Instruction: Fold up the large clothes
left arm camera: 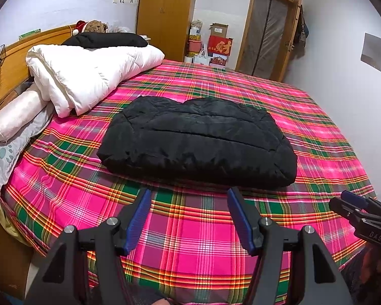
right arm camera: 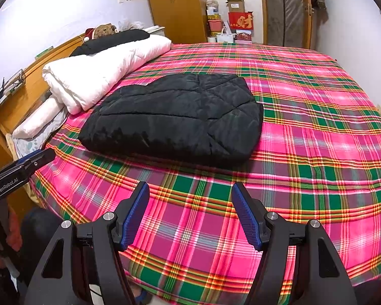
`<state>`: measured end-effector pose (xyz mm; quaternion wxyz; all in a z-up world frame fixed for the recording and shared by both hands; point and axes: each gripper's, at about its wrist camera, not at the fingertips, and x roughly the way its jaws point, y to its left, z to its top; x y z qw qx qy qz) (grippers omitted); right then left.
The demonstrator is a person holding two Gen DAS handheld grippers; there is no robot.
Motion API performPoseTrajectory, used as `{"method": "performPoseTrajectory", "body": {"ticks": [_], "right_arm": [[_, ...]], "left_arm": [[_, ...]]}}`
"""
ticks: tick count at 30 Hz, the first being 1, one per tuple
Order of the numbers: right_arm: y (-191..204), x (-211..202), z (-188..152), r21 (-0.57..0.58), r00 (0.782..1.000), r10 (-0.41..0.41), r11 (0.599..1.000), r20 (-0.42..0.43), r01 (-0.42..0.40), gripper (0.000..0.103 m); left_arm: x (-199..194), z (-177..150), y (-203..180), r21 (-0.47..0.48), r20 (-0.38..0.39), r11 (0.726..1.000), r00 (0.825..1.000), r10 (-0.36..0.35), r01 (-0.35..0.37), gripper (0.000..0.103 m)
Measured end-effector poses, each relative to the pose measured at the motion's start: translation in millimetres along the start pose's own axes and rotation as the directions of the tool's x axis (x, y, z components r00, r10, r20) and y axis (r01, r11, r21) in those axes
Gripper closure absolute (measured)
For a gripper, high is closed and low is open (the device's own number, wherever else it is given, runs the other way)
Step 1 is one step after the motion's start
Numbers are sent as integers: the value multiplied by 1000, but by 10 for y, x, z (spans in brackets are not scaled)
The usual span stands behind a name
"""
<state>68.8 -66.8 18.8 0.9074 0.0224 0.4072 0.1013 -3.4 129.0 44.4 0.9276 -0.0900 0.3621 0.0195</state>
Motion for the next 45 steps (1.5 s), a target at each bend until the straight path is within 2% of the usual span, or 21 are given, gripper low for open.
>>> {"method": "performPoseTrajectory", "body": {"ticks": [10, 21, 35, 45], "right_arm": [[6, -11, -6, 10, 1000, 0, 1000, -3, 0, 36], [23, -15, -8, 10, 1000, 0, 1000, 1, 0, 36], [20, -29, 3, 12, 1000, 0, 1000, 5, 0, 36], [13, -46, 10, 14, 1000, 1, 1000, 9, -1, 36]], "left_arm": [[-23, 2, -1, -4, 7, 1000, 1000, -13, 13, 39], [-28, 2, -40, 13, 5, 1000, 1000, 25, -25, 39], [-17, 9, -73, 15, -6, 999, 999, 38, -37, 39], [-49, 3, -96, 18, 17, 999, 999, 44, -45, 39]]}}
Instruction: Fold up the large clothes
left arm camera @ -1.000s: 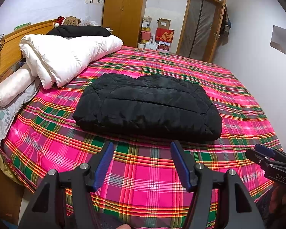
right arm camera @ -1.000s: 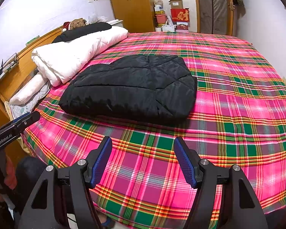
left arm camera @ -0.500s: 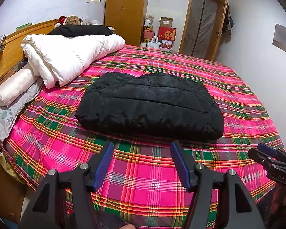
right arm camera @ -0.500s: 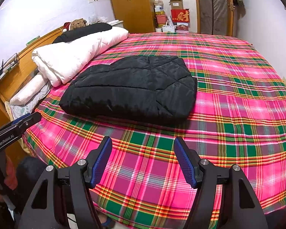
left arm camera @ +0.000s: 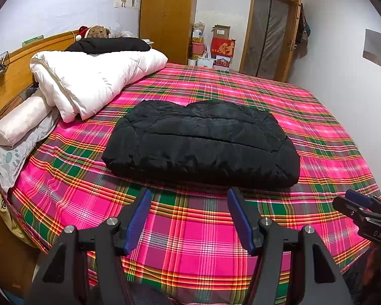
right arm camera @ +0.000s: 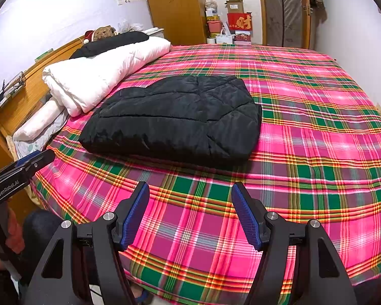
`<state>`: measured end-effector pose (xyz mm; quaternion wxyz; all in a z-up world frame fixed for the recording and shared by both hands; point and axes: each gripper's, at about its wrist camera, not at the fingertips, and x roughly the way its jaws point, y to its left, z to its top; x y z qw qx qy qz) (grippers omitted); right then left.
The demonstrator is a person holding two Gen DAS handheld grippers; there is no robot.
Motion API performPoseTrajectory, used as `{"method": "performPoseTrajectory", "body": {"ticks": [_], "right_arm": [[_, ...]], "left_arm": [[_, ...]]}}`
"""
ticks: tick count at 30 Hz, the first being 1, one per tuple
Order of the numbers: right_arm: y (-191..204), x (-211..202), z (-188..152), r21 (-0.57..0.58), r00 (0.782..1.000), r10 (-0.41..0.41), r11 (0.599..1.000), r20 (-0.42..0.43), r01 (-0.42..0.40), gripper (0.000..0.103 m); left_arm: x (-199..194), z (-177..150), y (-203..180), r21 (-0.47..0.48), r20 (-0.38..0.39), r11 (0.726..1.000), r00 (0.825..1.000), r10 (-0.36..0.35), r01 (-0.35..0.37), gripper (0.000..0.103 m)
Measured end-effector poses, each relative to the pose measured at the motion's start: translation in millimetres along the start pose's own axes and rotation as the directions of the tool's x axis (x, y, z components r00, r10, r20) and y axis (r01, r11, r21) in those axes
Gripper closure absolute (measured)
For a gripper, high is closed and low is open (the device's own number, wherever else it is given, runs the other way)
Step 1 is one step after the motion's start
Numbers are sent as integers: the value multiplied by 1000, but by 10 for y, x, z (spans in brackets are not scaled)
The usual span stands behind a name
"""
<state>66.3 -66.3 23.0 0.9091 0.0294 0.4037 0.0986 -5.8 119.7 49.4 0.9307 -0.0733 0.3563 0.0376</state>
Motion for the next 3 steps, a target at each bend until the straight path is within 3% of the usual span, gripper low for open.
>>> {"method": "performPoseTrajectory", "body": {"ticks": [3], "right_arm": [[-8, -19, 9, 3, 1000, 0, 1000, 4, 0, 36]], "left_arm": [[0, 3, 1, -4, -4, 1000, 1000, -2, 2, 39]]}}
